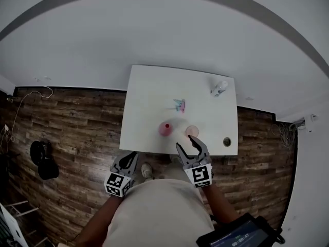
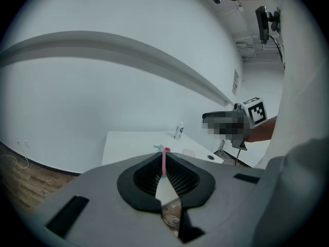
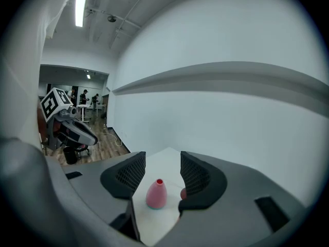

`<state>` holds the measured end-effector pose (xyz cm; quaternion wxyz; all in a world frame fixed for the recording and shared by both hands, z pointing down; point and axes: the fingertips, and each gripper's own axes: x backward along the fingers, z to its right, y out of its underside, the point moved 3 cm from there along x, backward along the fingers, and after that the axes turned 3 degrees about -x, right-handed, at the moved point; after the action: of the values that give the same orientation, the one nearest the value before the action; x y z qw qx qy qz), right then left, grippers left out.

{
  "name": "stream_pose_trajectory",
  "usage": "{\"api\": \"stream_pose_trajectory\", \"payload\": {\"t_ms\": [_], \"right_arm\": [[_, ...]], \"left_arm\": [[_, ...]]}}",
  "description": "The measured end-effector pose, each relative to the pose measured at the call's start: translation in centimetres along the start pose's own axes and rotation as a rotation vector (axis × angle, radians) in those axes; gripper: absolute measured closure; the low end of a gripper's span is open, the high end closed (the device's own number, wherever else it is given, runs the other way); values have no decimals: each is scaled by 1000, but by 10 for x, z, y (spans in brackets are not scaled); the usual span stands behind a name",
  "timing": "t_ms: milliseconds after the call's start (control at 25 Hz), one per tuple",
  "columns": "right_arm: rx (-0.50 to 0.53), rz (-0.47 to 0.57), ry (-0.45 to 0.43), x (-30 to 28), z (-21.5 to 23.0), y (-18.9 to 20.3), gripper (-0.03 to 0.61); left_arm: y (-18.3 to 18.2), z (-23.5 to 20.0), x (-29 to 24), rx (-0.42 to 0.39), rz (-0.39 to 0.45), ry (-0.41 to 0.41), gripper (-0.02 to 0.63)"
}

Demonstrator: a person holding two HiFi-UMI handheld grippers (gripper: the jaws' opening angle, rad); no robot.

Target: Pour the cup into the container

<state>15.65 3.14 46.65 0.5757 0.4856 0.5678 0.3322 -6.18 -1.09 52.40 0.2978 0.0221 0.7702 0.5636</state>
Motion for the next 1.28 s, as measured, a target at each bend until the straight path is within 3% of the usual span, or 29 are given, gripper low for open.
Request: {"api": "stream_pose_trajectory", "payload": {"t_ms": [240, 640, 880, 1280], "right_arm": [[11, -9, 75, 17, -12, 5, 360], [47, -13, 180, 55, -14, -1, 360], [66, -26, 227, 82, -6, 14, 360], [-8, -6, 264, 131, 11, 34, 360]], "left_arm": [[29, -8, 27, 26, 12, 18, 601], [39, 4, 42, 43, 12, 80, 601], [44, 21, 30, -2, -4, 150, 601], [36, 63, 21, -48, -28, 183, 601]]}}
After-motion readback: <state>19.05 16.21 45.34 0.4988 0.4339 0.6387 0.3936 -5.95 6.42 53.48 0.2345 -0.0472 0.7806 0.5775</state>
